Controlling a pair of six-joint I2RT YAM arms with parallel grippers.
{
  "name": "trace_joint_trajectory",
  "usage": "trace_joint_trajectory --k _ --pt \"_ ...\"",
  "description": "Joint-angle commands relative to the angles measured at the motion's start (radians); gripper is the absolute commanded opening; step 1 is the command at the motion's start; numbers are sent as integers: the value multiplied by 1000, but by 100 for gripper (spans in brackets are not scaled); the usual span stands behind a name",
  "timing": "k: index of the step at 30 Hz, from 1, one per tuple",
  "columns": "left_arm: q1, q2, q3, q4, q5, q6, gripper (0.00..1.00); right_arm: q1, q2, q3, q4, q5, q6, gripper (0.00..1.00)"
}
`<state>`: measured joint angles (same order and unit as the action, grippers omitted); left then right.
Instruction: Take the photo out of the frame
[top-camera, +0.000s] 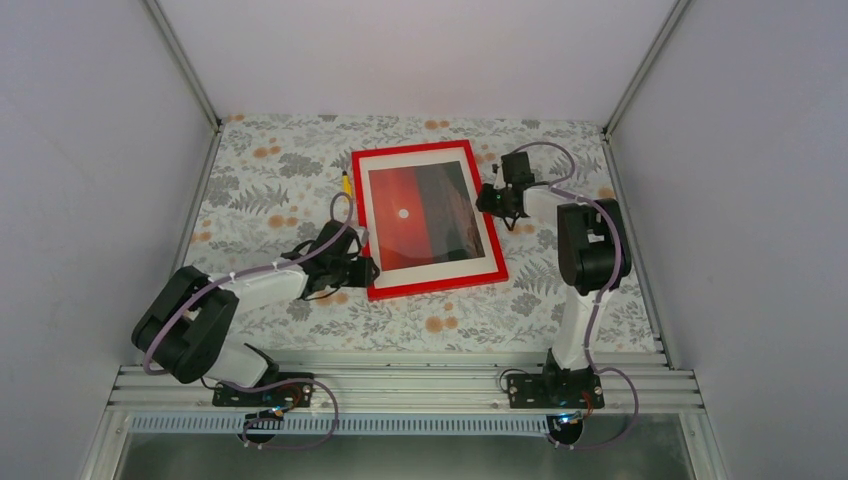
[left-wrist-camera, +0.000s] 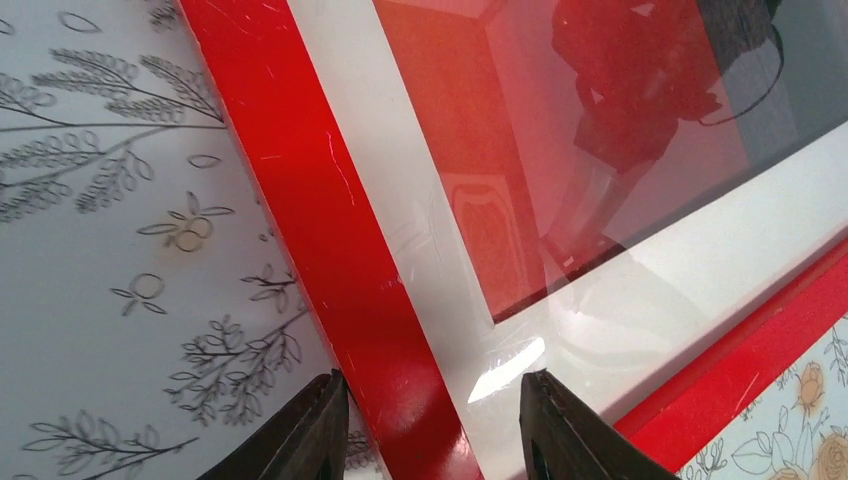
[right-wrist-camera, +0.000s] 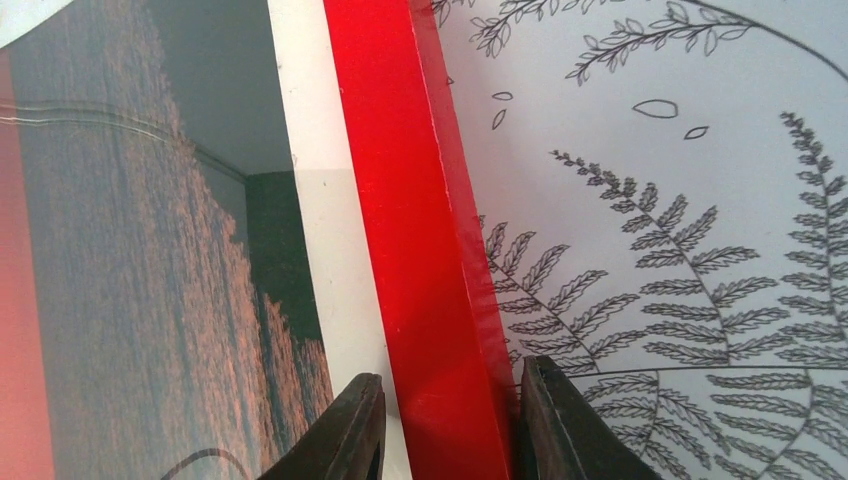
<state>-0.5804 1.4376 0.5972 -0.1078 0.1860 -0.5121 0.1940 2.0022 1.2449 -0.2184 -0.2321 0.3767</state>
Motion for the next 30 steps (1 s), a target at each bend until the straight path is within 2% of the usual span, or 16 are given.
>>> trace_joint_trajectory --k 1,10,20,30 --pt "25 -30 3 59 15 4 44 33 -15 -17 -8 -77 55 27" --pt "41 -3 18 46 3 18 44 35 -85 -98 9 -74 56 33" --pt "42 61 59 -34 -111 42 43 48 -170 -206 6 -97 44 37" --pt "39 78 95 -53 -109 55 34 78 -376 -334 -58 5 8 52"
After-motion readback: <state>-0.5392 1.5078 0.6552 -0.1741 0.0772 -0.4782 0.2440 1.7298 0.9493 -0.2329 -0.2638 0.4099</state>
